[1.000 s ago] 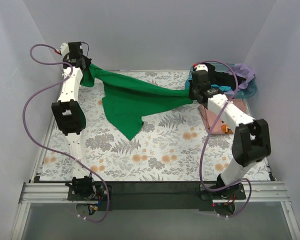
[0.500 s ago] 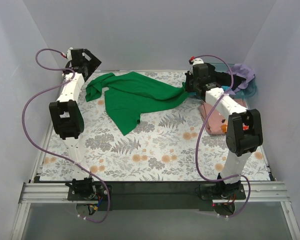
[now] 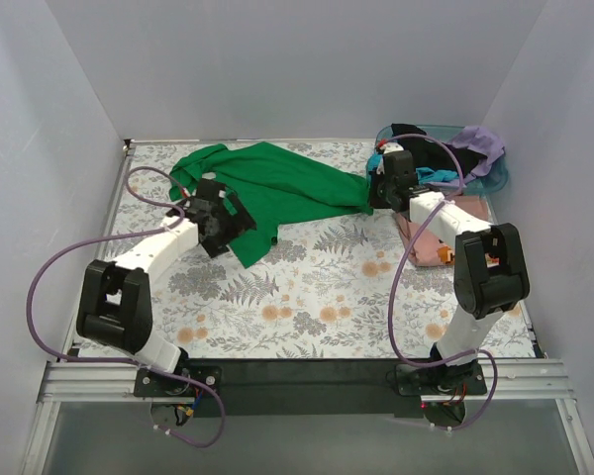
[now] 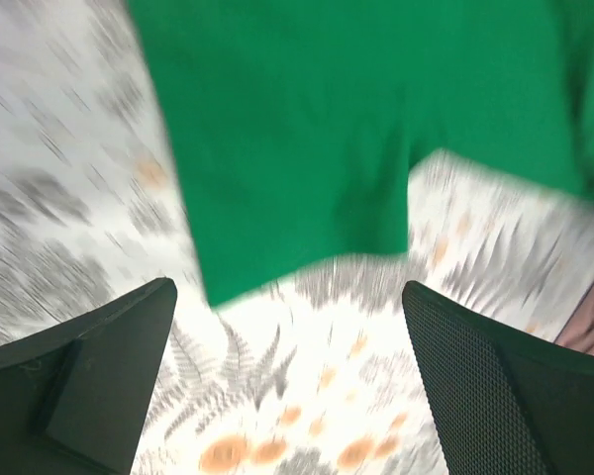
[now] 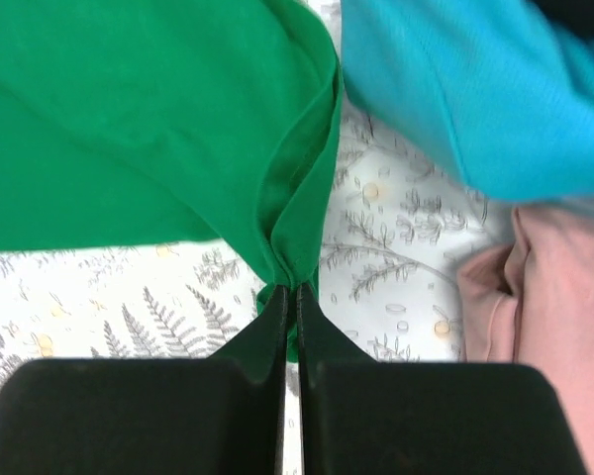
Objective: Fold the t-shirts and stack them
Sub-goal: Flatten the tshirt out
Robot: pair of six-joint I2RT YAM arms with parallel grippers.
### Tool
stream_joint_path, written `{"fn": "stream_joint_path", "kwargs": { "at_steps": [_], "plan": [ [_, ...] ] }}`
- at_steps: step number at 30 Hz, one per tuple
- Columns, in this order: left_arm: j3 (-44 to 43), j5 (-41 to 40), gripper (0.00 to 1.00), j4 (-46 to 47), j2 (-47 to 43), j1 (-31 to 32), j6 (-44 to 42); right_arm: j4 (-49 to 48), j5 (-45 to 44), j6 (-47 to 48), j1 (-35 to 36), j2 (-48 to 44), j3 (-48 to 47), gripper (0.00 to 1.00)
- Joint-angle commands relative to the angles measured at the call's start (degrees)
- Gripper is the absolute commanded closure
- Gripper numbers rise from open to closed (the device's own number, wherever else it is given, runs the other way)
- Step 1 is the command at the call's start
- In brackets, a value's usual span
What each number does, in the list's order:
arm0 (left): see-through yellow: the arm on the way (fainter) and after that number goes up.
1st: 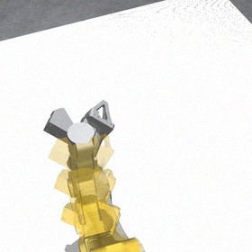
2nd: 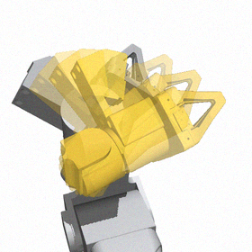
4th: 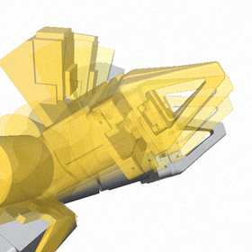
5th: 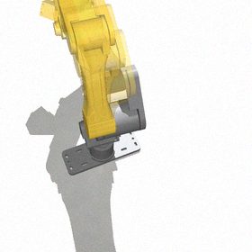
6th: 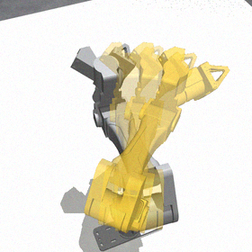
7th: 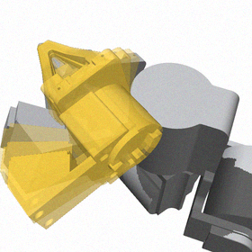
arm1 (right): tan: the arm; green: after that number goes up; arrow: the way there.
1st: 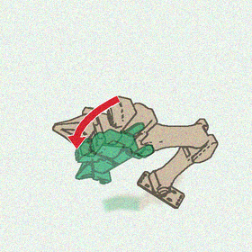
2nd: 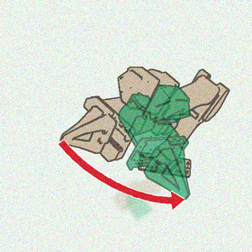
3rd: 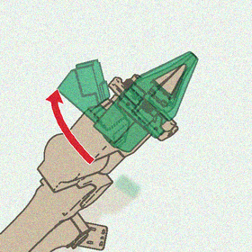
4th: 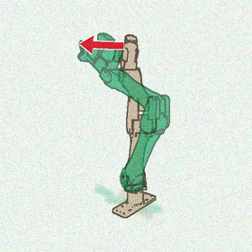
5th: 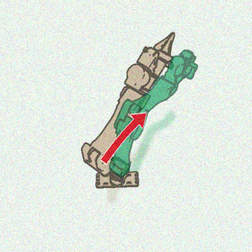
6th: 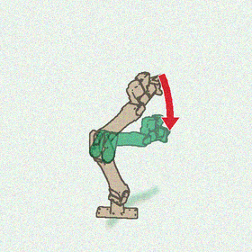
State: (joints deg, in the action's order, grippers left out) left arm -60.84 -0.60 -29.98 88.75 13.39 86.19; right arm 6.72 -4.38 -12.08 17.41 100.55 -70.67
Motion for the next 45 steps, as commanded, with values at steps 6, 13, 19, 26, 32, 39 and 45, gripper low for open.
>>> {"fn": "stream_joint_path", "kwargs": {
  "at_steps": [6,13,19,26,32,39,45],
  "plan": [
    [3.63,-7.21,0.04,-1.31,1.07,7.97,5.48,-1.45,2.09,-0.93,-0.01,-5.45,7.56,0.99],
    [1.07,-8.98,0.23,-2.19,6.69,8.76,6.27,-2.33,1.66,-1.55,-0.01,-4.75,11.26,0.99],
    [0.02,-8.89,0.41,-2.98,12.84,9.2,7.06,-2.59,1.66,-1.72,-0.01,-3.17,11.08,0.99],
    [-1.91,-10.03,0.94,-4.74,17.59,9.99,6.97,-2.5,-0.36,-1.55,-0.01,-4.05,11.79,0.99],
    [-0.87,-11.96,1.0,-4.74,13.65,10.26,6.18,-2.5,-0.63,-1.37,-0.01,-5.54,12.66,0.99],
    [-1.29,-19.69,1.0,-7.98,-9.88,10.34,6.8,-0.22,1.48,-0.93,-0.01,-19.84,16.7,0.99],
    [-13.4,-28.3,1.0,-14.66,-32.63,10.34,4.6,7.5,2.01,-1.46,0.08,-39.8,14.18,0.99]
  ]
}}
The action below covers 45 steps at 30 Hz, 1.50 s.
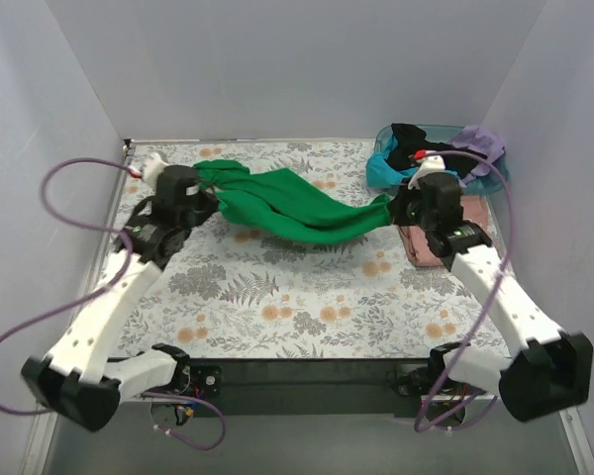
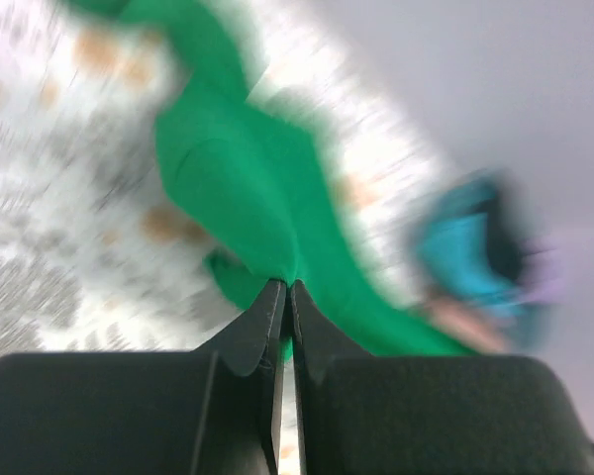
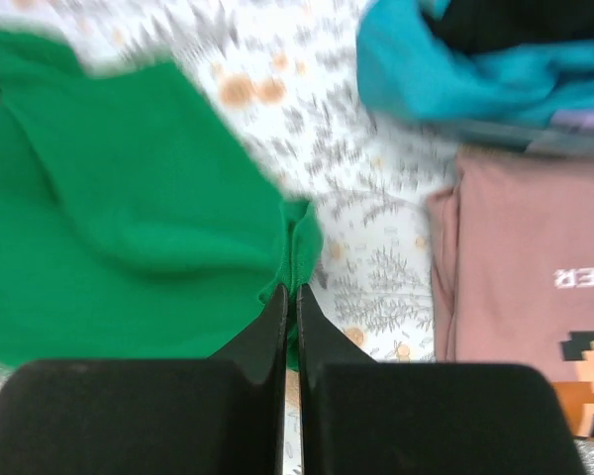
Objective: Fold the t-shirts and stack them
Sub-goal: Flatten the tshirt out
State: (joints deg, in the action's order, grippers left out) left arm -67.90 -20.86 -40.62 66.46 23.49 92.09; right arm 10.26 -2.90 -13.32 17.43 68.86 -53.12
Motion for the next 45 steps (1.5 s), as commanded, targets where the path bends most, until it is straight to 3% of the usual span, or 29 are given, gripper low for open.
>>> {"fn": "stream_joint_path", "kwargs": {
  "at_steps": [1,6,8,11,16,20,25,28,32,35,36,37,38,39,41,43,45],
  "plan": [
    [-10.98,-9.1,1.0,-4.55,-11.95,0.16,-1.65,5.28,0.52,-0.65,0.06,-10.3,-4.78,0.99],
    [-29.28,-9.64,1.0,-7.99,-17.49,0.16,-5.34,15.3,0.43,-2.23,0.15,-22.18,-16.11,0.99],
    [-38.33,-8.41,1.0,-7.46,-17.33,0.16,-7.44,19.52,2.27,-2.5,0.15,-24.2,-24.8,0.99],
    [-51.04,-5.42,1.0,-8.33,-15.05,0.16,-10.35,24.35,8.68,-2.32,0.15,-24.48,-36.38,0.99],
    [-62.87,-1.99,1.0,-7.19,-12.41,0.16,-14.48,25.95,16.6,-3.46,0.06,-25.09,-47.85,0.99],
    [-62.54,-1.46,1.0,-3.16,-14.15,0.24,-16.15,25.95,16.08,-3.99,0.06,-25.0,-51.38,0.99],
    [-54.64,-8.22,1.0,-0.08,-13.29,0.24,-17.12,25.34,13.72,-3.99,0.06,-22.2,-47.52,0.99],
    [-46.67,-14.89,1.0,2.64,-8.9,0.68,-18.18,23.41,8.81,-3.38,0.15,-18.16,-42.35,0.99],
    [-38.55,-31.47,1.0,5.89,2.86,0.77,-19.93,18.75,0.9,-2.59,0.06,-12.9,-32.33,0.99],
    [-35.47,-26.63,1.0,10.03,13.58,-5.97,-20.56,12.26,-2.37,-1.44,0.06,-5.6,-23.71,0.99],
    [-35.55,-16.33,1.0,9.95,16.48,-9.21,-18.11,10.24,-2.64,-1.18,-0.03,-3.23,-21.87,0.99],
    [-35.72,-12.31,1.0,9.69,23.3,-15.34,-16.96,5.61,-2.12,-0.83,-0.12,2.19,-20.37,0.99],
    [-35.72,-9.49,1.0,10.29,26.59,-17.4,-16.34,3.3,-1.68,-0.39,-0.46,5.38,-18.61,0.99],
    [-36.16,-6.07,0.89,11.34,30.8,-18.81,-17.38,1.1,-0.89,0.13,-0.47,8.8,-18.68,0.92],
    [-42.88,-2.27,0.03,13.46,42.8,-20.67,-19.75,-1.56,0.53,0.67,-0.99,20.57,-24.26,0.7],
    [-52.02,2.2,0.02,7.89,50.93,-20.67,-23.17,2.89,2.36,0.67,-1.35,30.74,-30.95,0.08],
    [-66.84,2.76,0.02,1.28,60.7,-20.67,-23.01,6.42,4.46,0.67,-1.35,34.66,-37.89,0.02]
  ]
}}
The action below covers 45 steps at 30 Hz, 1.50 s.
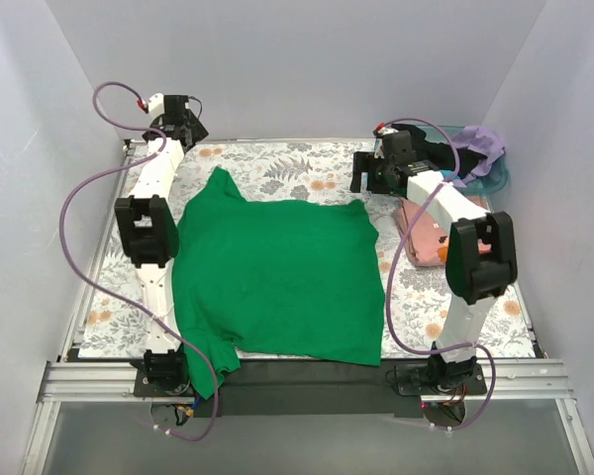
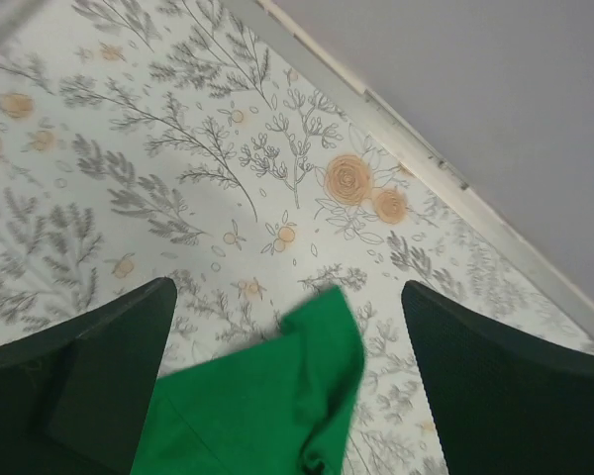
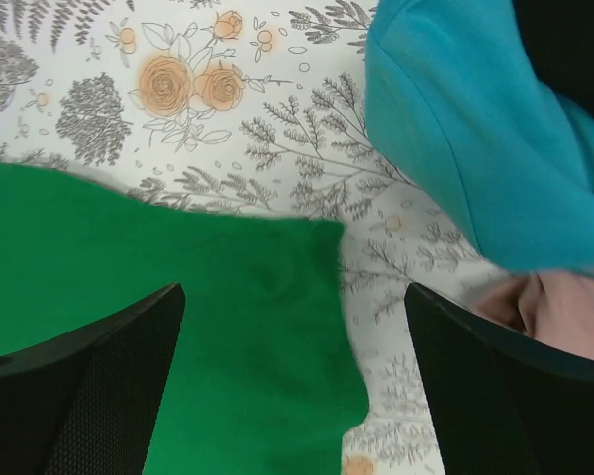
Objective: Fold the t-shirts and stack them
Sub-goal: Flatten the tshirt out
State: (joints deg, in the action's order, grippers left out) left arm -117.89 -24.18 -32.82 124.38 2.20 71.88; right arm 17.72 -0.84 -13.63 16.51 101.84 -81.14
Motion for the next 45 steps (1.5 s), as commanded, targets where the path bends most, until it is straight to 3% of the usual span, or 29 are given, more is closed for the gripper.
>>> {"fn": "stream_joint_path", "kwargs": {
  "at_steps": [1,2,5,7,10,14,18,23,32,38,41,45],
  "plan": [
    [-20.07,4.69,0.02,-11.34,4.63,0.62,-3.06,-0.32,4.42,0.88,-0.25,2.13,-10.26,0.02],
    [-20.45,4.33,0.02,-12.35,5.08,0.62,-2.88,-0.4,4.62,0.62,0.01,1.52,-9.83,0.01],
    [-5.65,3.62,0.02,-6.49,-2.62,0.62,-4.55,-1.01,4.97,0.53,0.54,-2.08,-5.09,0.02],
    [9.86,4.05,0.02,-0.62,-11.76,0.62,-4.38,-0.93,6.9,0.53,0.8,-5.4,-0.45,0.02],
    [24.66,5.98,0.02,3.53,-21.35,0.53,-1.22,-2.59,7.43,0.35,1.94,-9.36,6.32,0.02],
    [34.62,13.36,0.02,3.81,-27.43,0.62,0.72,-3.13,11.65,1.14,3.78,-10.7,11.16,0.02],
    [42.38,14.69,0.02,5.48,-29.19,0.53,2.04,-3.3,7.88,2.2,6.34,-9.91,13.99,0.02],
    [42.04,15.57,0.02,6.8,-21.22,0.53,1.16,-3.3,5.15,1.67,6.34,-3.68,11.54,0.02],
    [31.85,13.38,0.02,5.13,-6.7,0.53,1.43,-3.21,-0.65,3.78,4.94,11.61,-0.76,0.02],
    [26.58,12.76,0.02,3.82,0.59,0.53,0.37,-2.42,0.4,4.22,2.92,20.13,-8.93,0.02],
    [22.97,14.33,0.02,3.03,4.37,0.53,-1.03,-1.9,5.22,3.52,0.81,24.7,-12.62,0.02],
    [14.81,15.65,0.02,1.8,9.73,0.27,-3.66,1.0,7.61,3.78,-1.39,31.82,-22.55,0.01]
  ]
}}
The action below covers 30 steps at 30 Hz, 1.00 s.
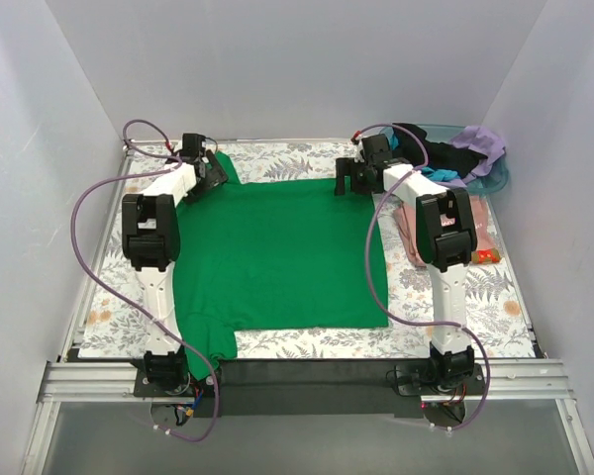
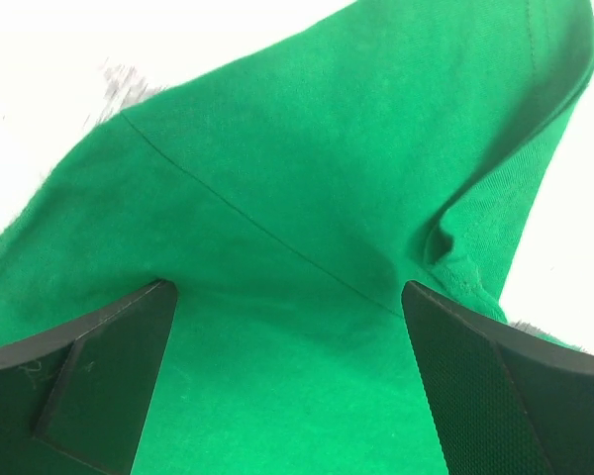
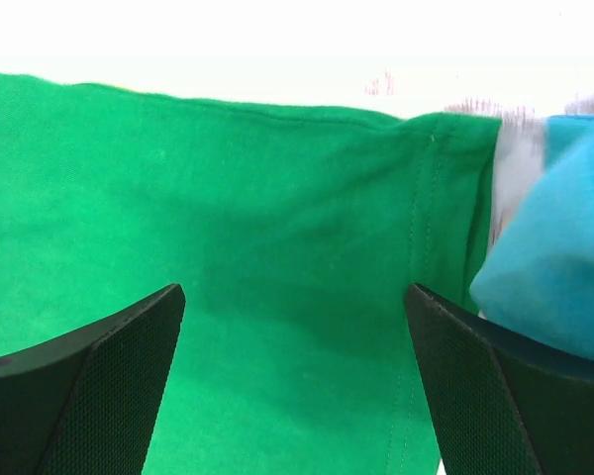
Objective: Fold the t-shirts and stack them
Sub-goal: Flatten the tshirt out
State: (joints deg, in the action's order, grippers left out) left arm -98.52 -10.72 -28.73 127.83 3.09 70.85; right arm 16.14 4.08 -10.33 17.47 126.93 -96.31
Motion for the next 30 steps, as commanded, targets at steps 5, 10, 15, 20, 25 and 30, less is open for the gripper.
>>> {"fn": "stream_joint_path", "kwargs": {
  "at_steps": [5,10,15,20,25,30],
  "plan": [
    [-23.96,4.3,0.02,-6.25,18.75,-1.16,-5.89,4.51,3.92,1.97,-3.76,17.45,-25.56,0.02],
    [-29.71,7.02,0.02,1.03,22.81,-2.21,-9.32,3.46,1.64,3.2,-4.47,21.52,-32.45,0.02],
    [-31.3,8.08,0.02,1.05,20.11,-2.21,-8.8,1.53,2.16,5.23,-4.47,18.44,-29.73,0.02],
    [-28.84,5.55,0.02,-2.11,10.18,-2.21,-7.75,1.26,5.32,6.02,-4.38,10.54,-25.78,0.02],
    [-21.49,3.0,0.02,-12.37,-6.23,-2.21,-4.33,-0.14,8.32,7.77,-1.49,-1.92,-15.78,0.02],
    [1.97,-1.05,0.02,-17.32,-26.63,-2.21,7.43,-0.23,6.39,7.25,2.38,-14.4,-4.7,0.02]
  ]
}}
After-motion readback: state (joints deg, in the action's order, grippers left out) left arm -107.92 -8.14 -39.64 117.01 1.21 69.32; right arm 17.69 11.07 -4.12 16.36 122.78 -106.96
